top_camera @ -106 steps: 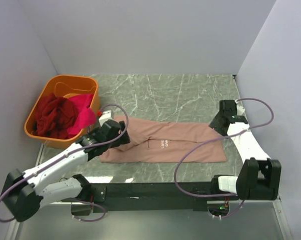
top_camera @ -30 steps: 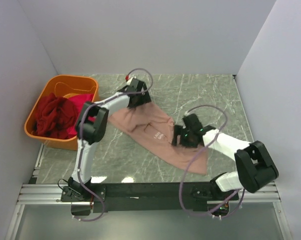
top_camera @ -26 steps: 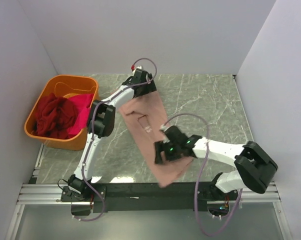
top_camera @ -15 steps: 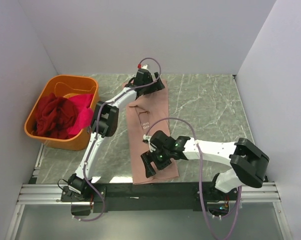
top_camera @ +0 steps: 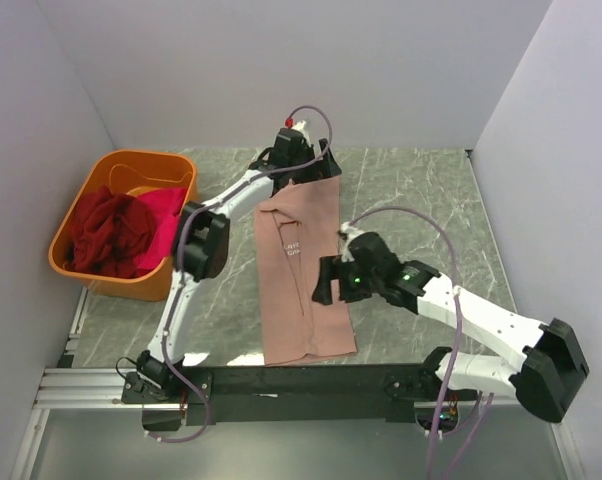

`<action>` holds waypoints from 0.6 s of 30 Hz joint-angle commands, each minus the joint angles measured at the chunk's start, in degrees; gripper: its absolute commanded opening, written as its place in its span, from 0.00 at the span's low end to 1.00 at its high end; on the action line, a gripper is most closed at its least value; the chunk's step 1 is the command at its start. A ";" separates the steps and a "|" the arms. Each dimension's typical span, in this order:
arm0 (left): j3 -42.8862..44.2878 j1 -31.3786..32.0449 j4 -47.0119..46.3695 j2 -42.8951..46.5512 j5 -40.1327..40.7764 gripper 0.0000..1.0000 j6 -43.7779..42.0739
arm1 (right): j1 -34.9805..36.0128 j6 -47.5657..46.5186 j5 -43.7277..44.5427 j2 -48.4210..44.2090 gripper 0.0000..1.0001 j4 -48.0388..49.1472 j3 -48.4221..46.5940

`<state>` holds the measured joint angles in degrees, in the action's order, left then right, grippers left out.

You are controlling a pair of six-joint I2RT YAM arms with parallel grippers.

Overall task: Fold and stack the t-shirts
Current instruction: Fold the tshirt

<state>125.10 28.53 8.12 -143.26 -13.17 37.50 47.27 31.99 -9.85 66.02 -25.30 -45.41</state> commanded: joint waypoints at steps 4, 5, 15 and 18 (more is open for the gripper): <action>-28.45 4.07 -1.95 33.36 -4.21 1.00 -1.39 | -7.71 1.68 -0.34 -3.26 0.88 -0.80 6.82; -34.34 4.51 -3.79 40.62 -4.67 1.00 -0.85 | -7.80 1.41 -1.13 -3.18 0.88 -0.98 7.26; -81.29 17.78 9.26 78.29 18.18 0.99 15.03 | -8.42 1.68 -11.95 -5.02 0.87 -1.76 15.35; -89.03 20.85 13.49 83.58 14.50 0.99 20.93 | -8.50 0.71 -11.78 -5.29 0.83 -4.31 15.96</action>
<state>41.21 47.62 15.11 -63.61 0.34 49.89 39.31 33.47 -19.44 62.33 -28.12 -29.71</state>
